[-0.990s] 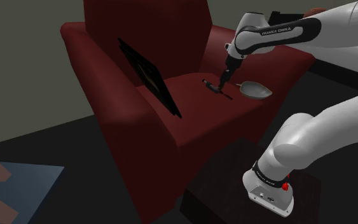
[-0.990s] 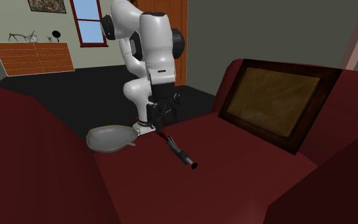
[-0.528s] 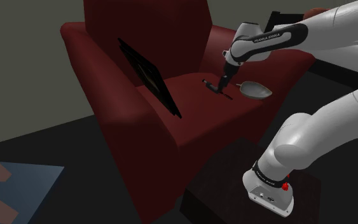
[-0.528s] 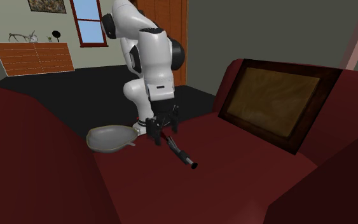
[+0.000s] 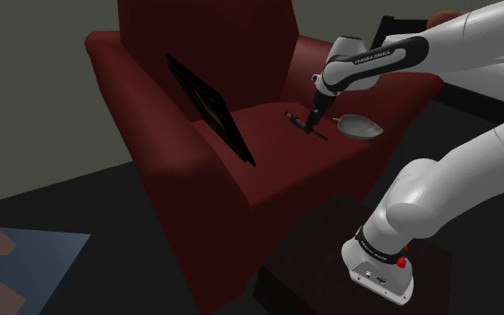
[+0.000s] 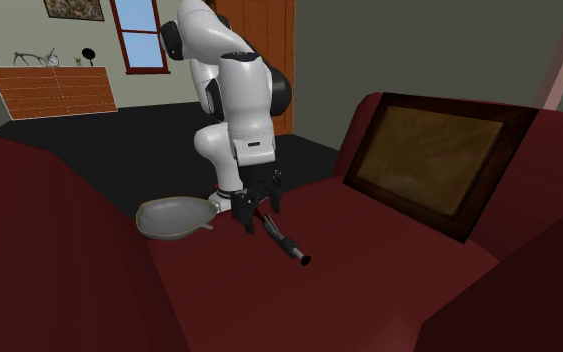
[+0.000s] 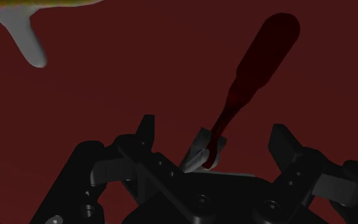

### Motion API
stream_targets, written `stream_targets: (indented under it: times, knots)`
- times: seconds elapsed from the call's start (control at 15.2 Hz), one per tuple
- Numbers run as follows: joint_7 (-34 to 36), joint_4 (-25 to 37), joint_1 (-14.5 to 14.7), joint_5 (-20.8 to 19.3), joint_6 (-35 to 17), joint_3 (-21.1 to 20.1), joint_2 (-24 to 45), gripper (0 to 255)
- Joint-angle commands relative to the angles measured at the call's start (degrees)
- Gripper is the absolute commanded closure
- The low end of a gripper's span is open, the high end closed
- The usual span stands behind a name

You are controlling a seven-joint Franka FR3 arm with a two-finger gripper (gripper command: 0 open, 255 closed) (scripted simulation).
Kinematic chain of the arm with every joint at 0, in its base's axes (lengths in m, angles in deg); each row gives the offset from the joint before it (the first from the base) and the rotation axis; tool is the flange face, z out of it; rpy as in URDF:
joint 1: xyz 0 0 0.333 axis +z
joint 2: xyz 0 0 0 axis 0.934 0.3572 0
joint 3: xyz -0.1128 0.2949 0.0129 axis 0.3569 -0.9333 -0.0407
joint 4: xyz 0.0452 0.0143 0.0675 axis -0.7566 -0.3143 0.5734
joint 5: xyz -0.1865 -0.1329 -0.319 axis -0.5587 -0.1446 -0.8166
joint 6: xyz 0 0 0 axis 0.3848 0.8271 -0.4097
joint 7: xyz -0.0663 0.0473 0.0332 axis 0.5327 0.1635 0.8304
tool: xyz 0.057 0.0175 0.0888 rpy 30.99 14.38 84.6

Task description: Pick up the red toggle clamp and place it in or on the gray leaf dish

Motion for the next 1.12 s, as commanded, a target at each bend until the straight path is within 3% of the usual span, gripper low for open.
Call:
stream_targets:
  times: [0.0, 0.07, 0.66, 1.06]
  knots:
    - [0.00, 0.00, 0.00, 0.00, 0.00, 0.00, 0.00, 0]
    - [0.00, 0.00, 0.00, 0.00, 0.00, 0.00, 0.00, 255]
    - [0.00, 0.00, 0.00, 0.00, -0.01, 0.00, 0.00, 255]
    - [0.70, 3.06, -0.22, -0.26, 5.14, -1.11, -2.16, 255]
